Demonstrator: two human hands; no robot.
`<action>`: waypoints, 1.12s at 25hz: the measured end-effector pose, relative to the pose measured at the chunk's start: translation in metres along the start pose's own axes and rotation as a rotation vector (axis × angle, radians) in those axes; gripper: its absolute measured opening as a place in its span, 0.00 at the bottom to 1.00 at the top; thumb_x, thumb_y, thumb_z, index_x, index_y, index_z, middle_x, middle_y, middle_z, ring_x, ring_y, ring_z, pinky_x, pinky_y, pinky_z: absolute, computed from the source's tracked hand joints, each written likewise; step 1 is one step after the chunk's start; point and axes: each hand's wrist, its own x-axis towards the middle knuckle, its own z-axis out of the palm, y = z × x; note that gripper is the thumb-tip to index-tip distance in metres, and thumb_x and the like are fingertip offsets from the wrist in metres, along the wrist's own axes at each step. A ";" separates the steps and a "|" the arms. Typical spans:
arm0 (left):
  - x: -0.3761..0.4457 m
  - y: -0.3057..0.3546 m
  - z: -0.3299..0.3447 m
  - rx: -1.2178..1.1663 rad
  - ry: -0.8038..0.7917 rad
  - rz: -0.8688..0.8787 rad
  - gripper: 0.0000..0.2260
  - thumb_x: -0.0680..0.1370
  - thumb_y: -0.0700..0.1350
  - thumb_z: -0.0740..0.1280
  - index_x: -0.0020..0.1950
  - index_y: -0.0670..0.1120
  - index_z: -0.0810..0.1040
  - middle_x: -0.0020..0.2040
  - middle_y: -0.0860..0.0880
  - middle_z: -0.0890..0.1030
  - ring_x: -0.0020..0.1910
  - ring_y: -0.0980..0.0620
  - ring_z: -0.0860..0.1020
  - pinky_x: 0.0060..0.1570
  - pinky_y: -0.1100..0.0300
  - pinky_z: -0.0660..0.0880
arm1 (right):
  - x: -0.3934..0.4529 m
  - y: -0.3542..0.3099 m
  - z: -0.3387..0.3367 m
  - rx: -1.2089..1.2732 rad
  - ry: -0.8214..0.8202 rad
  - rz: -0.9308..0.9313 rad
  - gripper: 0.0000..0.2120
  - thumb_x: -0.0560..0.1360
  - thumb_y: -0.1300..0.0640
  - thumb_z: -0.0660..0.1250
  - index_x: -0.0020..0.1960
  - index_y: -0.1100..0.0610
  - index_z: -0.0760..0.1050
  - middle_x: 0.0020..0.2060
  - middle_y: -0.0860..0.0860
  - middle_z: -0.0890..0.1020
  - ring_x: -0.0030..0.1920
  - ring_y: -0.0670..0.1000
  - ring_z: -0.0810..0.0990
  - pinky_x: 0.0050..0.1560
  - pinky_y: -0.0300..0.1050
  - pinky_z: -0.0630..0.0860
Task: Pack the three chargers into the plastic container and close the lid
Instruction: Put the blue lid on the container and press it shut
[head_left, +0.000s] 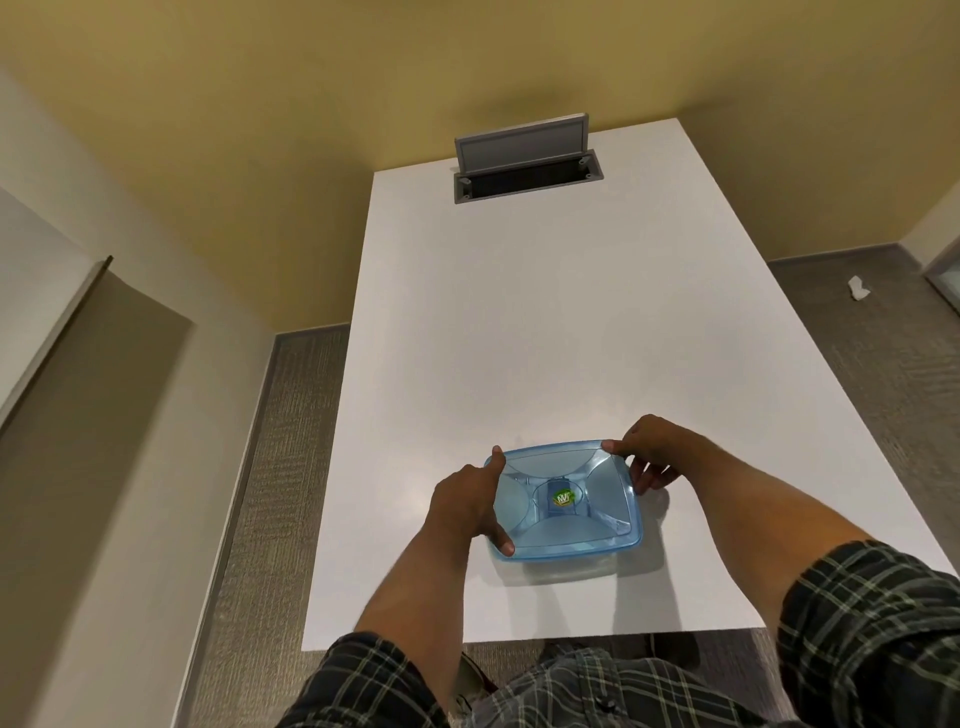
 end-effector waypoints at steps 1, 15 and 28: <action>-0.001 0.000 -0.001 -0.013 0.001 -0.001 0.64 0.57 0.59 0.84 0.82 0.52 0.46 0.61 0.42 0.79 0.59 0.41 0.79 0.52 0.50 0.77 | -0.002 0.000 0.001 -0.002 -0.002 -0.005 0.21 0.80 0.44 0.68 0.53 0.65 0.75 0.36 0.63 0.83 0.29 0.57 0.83 0.31 0.40 0.75; 0.027 0.019 -0.025 -0.509 0.220 -0.234 0.18 0.81 0.53 0.64 0.54 0.39 0.82 0.57 0.40 0.83 0.60 0.40 0.79 0.54 0.54 0.76 | -0.015 0.059 0.024 -0.128 0.014 -0.287 0.59 0.54 0.36 0.84 0.77 0.41 0.57 0.47 0.52 0.83 0.32 0.48 0.84 0.30 0.43 0.79; 0.046 -0.010 0.006 -1.178 0.253 -0.570 0.23 0.67 0.54 0.82 0.38 0.38 0.76 0.42 0.39 0.81 0.45 0.44 0.81 0.55 0.47 0.81 | -0.010 0.067 0.028 -0.229 -0.188 -0.354 0.56 0.59 0.46 0.86 0.78 0.46 0.56 0.54 0.48 0.82 0.38 0.47 0.85 0.38 0.47 0.82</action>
